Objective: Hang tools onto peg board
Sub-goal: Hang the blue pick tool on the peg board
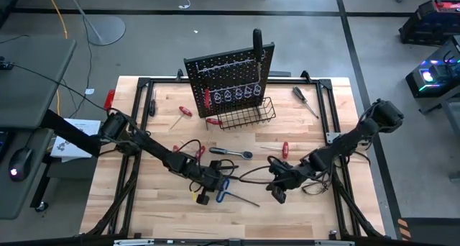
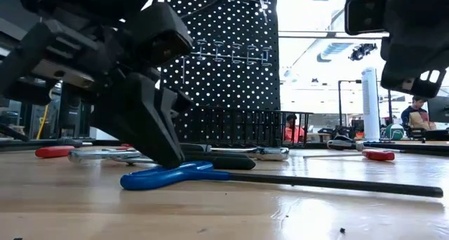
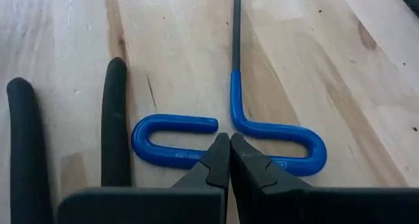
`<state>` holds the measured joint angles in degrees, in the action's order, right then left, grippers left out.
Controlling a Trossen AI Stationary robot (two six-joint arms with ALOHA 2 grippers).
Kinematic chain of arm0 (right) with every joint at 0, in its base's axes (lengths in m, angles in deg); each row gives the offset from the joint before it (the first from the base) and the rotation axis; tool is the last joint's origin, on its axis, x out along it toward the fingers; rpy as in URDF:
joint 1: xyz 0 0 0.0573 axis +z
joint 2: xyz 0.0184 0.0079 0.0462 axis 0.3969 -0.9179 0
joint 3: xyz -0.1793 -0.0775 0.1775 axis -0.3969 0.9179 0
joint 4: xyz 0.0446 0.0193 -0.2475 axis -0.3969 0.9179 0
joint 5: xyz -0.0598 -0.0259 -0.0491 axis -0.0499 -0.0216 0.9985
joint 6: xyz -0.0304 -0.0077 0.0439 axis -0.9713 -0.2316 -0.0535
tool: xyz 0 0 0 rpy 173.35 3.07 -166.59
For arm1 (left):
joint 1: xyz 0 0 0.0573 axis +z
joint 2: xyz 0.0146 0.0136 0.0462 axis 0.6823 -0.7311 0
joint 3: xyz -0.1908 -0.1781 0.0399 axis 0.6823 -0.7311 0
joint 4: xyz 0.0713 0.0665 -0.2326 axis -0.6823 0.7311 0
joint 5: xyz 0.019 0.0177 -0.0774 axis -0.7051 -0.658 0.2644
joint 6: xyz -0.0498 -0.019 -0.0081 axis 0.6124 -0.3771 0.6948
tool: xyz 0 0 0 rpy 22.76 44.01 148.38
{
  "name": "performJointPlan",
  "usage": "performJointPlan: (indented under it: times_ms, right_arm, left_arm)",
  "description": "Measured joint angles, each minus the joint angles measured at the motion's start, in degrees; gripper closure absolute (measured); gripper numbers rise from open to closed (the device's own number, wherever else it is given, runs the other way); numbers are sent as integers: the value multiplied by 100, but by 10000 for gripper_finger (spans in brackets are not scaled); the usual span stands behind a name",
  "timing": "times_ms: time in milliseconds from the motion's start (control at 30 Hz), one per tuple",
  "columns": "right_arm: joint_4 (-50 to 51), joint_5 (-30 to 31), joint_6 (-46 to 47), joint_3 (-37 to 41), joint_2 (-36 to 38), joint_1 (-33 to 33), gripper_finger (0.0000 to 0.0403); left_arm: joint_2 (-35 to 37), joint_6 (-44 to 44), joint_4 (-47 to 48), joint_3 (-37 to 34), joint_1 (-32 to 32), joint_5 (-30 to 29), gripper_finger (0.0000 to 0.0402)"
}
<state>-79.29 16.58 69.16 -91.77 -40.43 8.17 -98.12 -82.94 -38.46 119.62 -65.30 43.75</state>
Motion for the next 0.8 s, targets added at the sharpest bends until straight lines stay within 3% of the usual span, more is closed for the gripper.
performJointPlan:
  times_ms: [167, 467, 567, 800]
  right_arm:
    - [-696, -328, 17, 1, -271, 50, 403]
    - [-1135, -825, -86, 1, -696, 83, 388]
    - [-1250, -975, -432, 1, -743, 91, 348]
    - [-1077, -816, -959, 1, -744, 85, 212]
  left_arm:
    - [-454, 221, -218, 41, 4, 102, 402]
    - [-777, 1456, -711, 42, 2, 70, 402]
    - [-779, 1569, -730, 36, -7, -32, 402]
    - [-784, 2079, -774, 27, -44, -235, 402]
